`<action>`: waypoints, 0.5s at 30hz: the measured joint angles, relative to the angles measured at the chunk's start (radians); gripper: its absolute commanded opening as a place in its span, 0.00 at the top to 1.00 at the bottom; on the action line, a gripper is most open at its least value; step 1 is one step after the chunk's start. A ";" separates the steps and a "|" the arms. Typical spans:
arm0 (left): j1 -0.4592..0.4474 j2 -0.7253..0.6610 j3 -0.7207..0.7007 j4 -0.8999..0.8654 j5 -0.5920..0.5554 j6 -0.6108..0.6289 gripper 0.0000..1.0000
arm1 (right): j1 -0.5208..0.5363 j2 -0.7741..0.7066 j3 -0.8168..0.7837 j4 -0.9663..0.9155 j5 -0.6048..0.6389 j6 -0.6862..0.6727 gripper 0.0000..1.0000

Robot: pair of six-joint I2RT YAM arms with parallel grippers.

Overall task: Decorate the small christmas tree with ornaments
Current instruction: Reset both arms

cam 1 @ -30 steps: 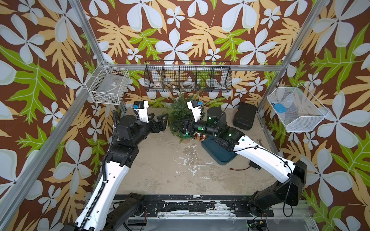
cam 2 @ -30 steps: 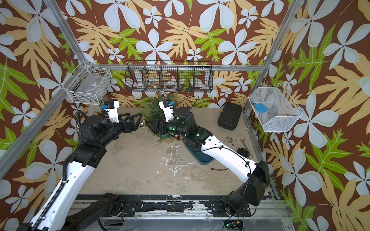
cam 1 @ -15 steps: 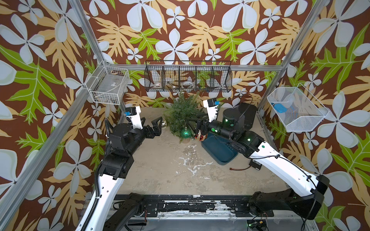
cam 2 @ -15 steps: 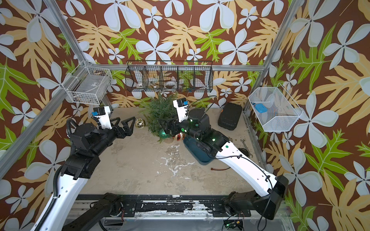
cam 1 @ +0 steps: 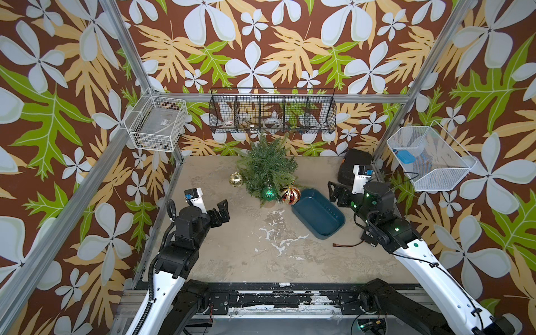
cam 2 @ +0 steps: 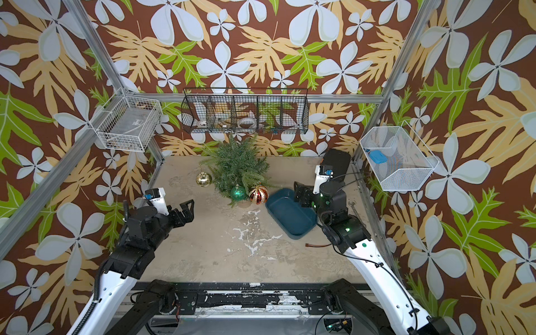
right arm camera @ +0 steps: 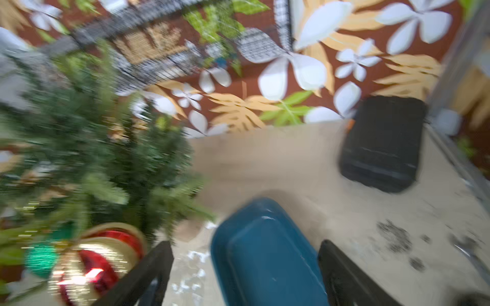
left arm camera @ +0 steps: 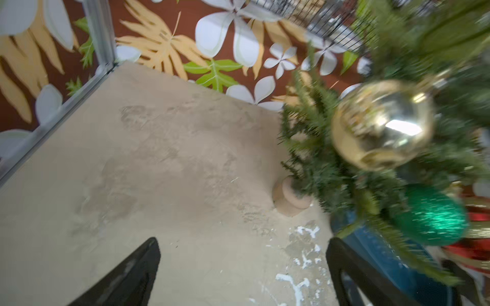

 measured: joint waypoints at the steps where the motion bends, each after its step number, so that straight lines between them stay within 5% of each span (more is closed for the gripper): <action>1: 0.000 0.001 -0.034 0.015 -0.023 -0.012 0.00 | -0.002 -0.013 -0.042 0.013 0.050 -0.005 0.10; 4: 0.000 0.001 -0.138 0.071 -0.098 -0.013 0.00 | -0.006 -0.051 -0.212 0.108 0.241 -0.037 0.00; 8: 0.000 0.001 -0.303 0.269 -0.214 0.023 0.00 | -0.060 -0.025 -0.429 0.284 0.492 -0.100 0.00; 15: 0.001 0.254 -0.377 0.612 -0.397 0.121 0.00 | -0.153 0.220 -0.542 0.570 0.663 -0.089 0.00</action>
